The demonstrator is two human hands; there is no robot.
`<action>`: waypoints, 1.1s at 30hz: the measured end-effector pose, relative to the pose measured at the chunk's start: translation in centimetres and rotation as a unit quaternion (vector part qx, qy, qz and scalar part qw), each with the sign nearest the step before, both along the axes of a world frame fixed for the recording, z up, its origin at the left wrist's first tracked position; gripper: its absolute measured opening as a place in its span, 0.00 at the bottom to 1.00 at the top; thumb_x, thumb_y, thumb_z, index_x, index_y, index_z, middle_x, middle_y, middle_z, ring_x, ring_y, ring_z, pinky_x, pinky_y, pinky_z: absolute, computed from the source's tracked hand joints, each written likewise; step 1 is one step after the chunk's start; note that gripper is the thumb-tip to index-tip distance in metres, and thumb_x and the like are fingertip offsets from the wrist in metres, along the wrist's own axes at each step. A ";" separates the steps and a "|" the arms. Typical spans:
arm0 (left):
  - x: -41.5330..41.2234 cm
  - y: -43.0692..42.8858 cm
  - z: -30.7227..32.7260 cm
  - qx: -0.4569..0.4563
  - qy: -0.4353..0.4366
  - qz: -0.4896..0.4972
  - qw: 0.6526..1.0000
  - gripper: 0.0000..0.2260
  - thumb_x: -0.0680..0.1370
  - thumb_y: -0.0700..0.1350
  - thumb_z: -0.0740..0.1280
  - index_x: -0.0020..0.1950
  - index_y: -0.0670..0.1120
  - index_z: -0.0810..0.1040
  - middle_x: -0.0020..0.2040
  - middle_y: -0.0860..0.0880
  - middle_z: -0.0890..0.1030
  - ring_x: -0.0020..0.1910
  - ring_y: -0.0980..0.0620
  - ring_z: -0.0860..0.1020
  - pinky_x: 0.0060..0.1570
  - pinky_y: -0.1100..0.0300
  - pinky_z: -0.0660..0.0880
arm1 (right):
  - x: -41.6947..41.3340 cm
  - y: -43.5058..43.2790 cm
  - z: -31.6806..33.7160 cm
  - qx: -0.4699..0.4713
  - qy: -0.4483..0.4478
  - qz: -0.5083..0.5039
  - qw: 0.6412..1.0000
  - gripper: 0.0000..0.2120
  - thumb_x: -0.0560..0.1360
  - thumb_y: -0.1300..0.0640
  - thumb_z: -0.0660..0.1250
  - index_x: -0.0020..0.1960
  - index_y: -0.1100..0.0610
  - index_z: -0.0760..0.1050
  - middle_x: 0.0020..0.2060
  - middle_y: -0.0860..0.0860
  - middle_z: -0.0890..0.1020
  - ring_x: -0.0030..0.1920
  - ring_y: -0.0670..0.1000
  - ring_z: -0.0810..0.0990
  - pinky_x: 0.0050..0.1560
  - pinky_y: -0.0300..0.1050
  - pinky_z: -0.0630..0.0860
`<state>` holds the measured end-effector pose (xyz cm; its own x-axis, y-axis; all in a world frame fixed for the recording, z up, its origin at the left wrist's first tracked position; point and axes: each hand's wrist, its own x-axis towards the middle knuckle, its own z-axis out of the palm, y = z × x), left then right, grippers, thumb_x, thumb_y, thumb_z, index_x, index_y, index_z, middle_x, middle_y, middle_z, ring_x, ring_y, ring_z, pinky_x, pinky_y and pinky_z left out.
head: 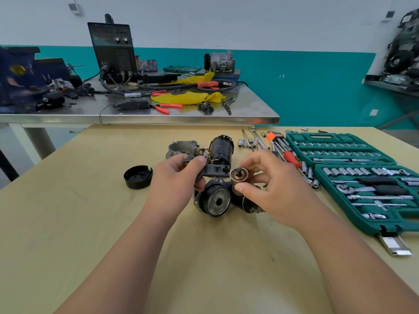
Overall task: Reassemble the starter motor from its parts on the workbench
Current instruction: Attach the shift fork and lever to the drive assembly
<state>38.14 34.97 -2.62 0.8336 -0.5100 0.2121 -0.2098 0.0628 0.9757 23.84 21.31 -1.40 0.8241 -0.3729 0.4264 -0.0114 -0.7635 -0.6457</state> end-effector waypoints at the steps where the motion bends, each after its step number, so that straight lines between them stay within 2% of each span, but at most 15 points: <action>1: 0.0 0.0 0.1 -0.003 0.004 0.002 1.000 0.08 0.77 0.46 0.68 0.39 0.48 0.82 0.28 0.51 0.79 0.27 0.55 0.77 0.31 0.69 0.74 | 0.0 0.0 0.0 -0.007 0.008 -0.008 1.000 0.18 0.72 0.53 0.73 0.50 0.34 0.69 0.47 0.32 0.79 0.49 0.37 0.80 0.47 0.32 0.77; 4: -0.2 0.1 0.5 -0.011 0.001 0.008 1.000 0.07 0.76 0.44 0.69 0.38 0.50 0.82 0.27 0.52 0.80 0.26 0.55 0.78 0.29 0.67 0.73 | -0.1 0.1 0.2 -0.037 0.040 -0.016 0.998 0.14 0.74 0.51 0.72 0.47 0.34 0.70 0.46 0.34 0.78 0.50 0.41 0.80 0.52 0.43 0.79; 7: -0.5 0.2 0.6 -0.012 -0.005 0.008 1.000 0.07 0.76 0.44 0.69 0.38 0.50 0.81 0.27 0.53 0.80 0.25 0.56 0.78 0.27 0.69 0.71 | -0.1 0.2 0.4 -0.060 0.053 0.004 0.997 0.15 0.74 0.53 0.71 0.47 0.33 0.71 0.47 0.34 0.76 0.49 0.42 0.80 0.54 0.48 0.79; 10: -0.5 0.4 0.6 0.006 -0.015 0.017 1.000 0.05 0.76 0.45 0.69 0.39 0.50 0.81 0.27 0.52 0.81 0.25 0.57 0.77 0.25 0.70 0.70 | 0.0 0.1 0.3 -0.084 0.042 0.019 0.995 0.12 0.74 0.57 0.72 0.55 0.44 0.79 0.47 0.32 0.75 0.52 0.43 0.78 0.58 0.51 0.77; 12: -0.4 0.5 0.6 0.021 -0.025 0.021 0.999 0.05 0.76 0.45 0.69 0.40 0.50 0.81 0.26 0.52 0.80 0.24 0.57 0.76 0.24 0.70 0.69 | 0.0 0.0 0.3 -0.098 0.037 0.023 0.994 0.13 0.74 0.58 0.72 0.57 0.48 0.81 0.47 0.32 0.75 0.55 0.42 0.76 0.60 0.51 0.75; 18: -0.6 0.6 0.5 0.047 -0.066 0.020 0.997 0.04 0.76 0.45 0.69 0.41 0.50 0.81 0.25 0.53 0.78 0.23 0.60 0.76 0.24 0.72 0.68 | 0.0 0.0 0.3 -0.129 0.043 0.018 0.991 0.15 0.74 0.57 0.71 0.59 0.44 0.79 0.48 0.33 0.76 0.55 0.39 0.73 0.61 0.43 0.71; 21: -0.8 0.6 0.5 0.055 -0.085 0.021 0.995 0.04 0.76 0.46 0.69 0.41 0.51 0.81 0.26 0.52 0.78 0.24 0.60 0.76 0.26 0.71 0.68 | -0.1 0.1 0.4 -0.097 0.077 0.002 0.992 0.23 0.74 0.53 0.71 0.63 0.34 0.69 0.51 0.36 0.77 0.51 0.32 0.74 0.58 0.33 0.70; 22: -0.8 0.6 0.4 0.057 -0.090 0.021 0.994 0.05 0.76 0.46 0.69 0.40 0.52 0.81 0.27 0.52 0.78 0.25 0.59 0.77 0.27 0.69 0.69 | -0.1 0.2 0.4 -0.095 0.090 -0.003 0.991 0.25 0.74 0.52 0.71 0.64 0.33 0.65 0.52 0.37 0.77 0.50 0.32 0.74 0.58 0.33 0.69; 26: -1.1 0.5 0.4 0.061 -0.098 0.020 0.993 0.07 0.77 0.46 0.66 0.39 0.53 0.80 0.27 0.54 0.78 0.26 0.59 0.78 0.34 0.60 0.75 | 0.0 0.8 0.7 -0.114 0.133 -0.016 0.984 0.28 0.75 0.50 0.70 0.68 0.33 0.60 0.56 0.41 0.78 0.56 0.43 0.75 0.62 0.42 0.72; 30: -1.3 0.5 0.5 0.054 -0.090 0.014 0.994 0.07 0.75 0.49 0.65 0.38 0.52 0.80 0.27 0.56 0.78 0.27 0.59 0.79 0.40 0.53 0.80 | 0.1 1.3 0.7 -0.153 0.137 -0.027 0.978 0.27 0.76 0.50 0.68 0.70 0.36 0.61 0.58 0.43 0.76 0.54 0.42 0.71 0.55 0.38 0.68; 33: -1.8 0.5 0.6 0.038 -0.097 0.001 0.995 0.10 0.72 0.54 0.64 0.36 0.52 0.79 0.27 0.56 0.77 0.26 0.59 0.77 0.34 0.60 0.78 | 0.2 1.6 0.7 -0.172 0.147 -0.038 0.973 0.27 0.77 0.49 0.66 0.71 0.37 0.60 0.58 0.45 0.75 0.51 0.43 0.69 0.50 0.39 0.67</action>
